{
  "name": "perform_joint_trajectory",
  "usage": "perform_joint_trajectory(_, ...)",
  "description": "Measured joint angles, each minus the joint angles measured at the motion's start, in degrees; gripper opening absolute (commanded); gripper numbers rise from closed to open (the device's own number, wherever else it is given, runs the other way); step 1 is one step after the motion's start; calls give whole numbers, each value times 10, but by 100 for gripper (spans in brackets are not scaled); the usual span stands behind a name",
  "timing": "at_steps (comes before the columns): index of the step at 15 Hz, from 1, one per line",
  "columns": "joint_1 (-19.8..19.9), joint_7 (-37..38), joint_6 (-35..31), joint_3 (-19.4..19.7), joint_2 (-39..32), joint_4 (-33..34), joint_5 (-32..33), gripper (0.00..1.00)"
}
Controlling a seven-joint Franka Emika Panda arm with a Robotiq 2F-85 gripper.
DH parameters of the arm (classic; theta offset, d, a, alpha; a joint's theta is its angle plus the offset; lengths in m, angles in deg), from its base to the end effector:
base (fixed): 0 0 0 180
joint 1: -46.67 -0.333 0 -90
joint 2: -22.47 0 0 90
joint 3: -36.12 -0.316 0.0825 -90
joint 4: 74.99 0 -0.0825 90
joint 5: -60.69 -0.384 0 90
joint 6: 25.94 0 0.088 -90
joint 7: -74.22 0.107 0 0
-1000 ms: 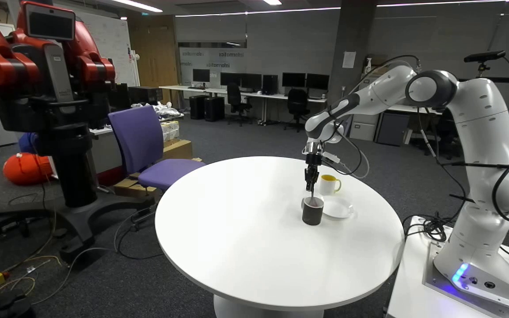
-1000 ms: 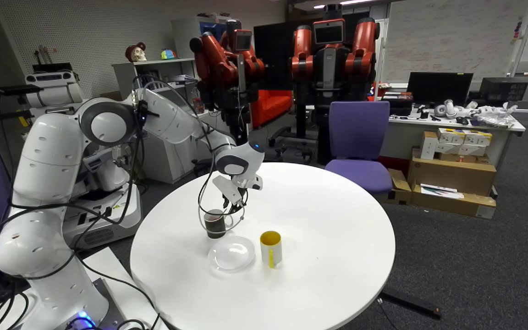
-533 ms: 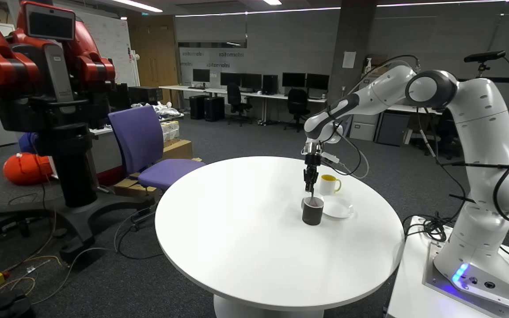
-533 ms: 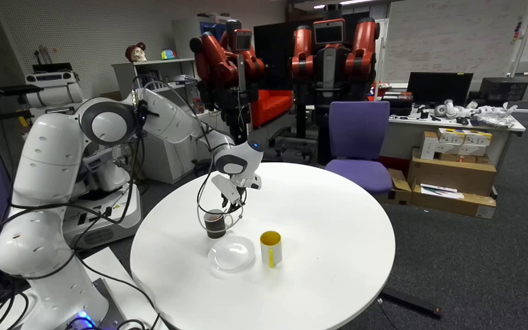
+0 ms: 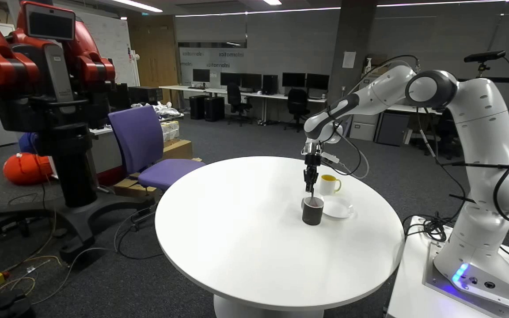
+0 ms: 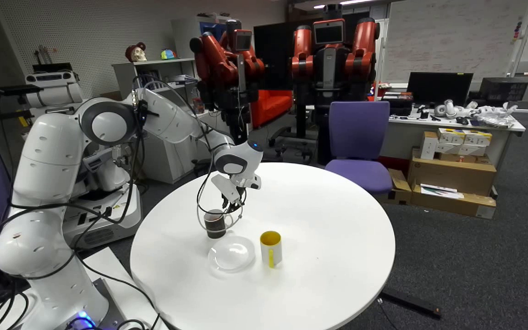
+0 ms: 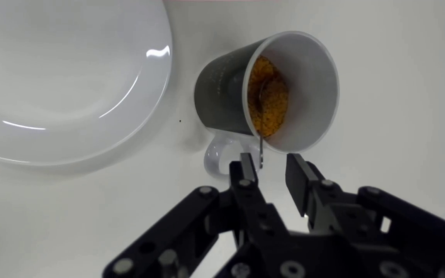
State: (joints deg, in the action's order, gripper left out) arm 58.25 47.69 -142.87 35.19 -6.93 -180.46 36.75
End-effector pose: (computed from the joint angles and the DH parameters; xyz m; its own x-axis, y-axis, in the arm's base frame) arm 0.6051 -0.0913 0.2301 0.9835 0.0625 -0.1698 -0.0137 -0.9100 -0.4144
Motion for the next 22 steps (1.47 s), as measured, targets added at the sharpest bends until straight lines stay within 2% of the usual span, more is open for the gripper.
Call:
perform_joint_trajectory(1, 0, 0, 0, 0, 0, 0, 0, 9)
perform_joint_trajectory(3, 0, 0, 1, 0, 0, 0, 0, 7)
perform_joint_trajectory(6, 0, 0, 7, 0, 1, 0, 0, 19)
perform_joint_trajectory(7, 0, 0, 11, 0, 2, 0, 0, 16)
perform_joint_trajectory(8, 1, 0, 16, 0, 3, 0, 0, 21)
perform_joint_trajectory(10, 1, 0, 25, 0, 4, 0, 0, 17)
perform_joint_trajectory(22, 3, 0, 32, 0, 14, -9, 0, 22)
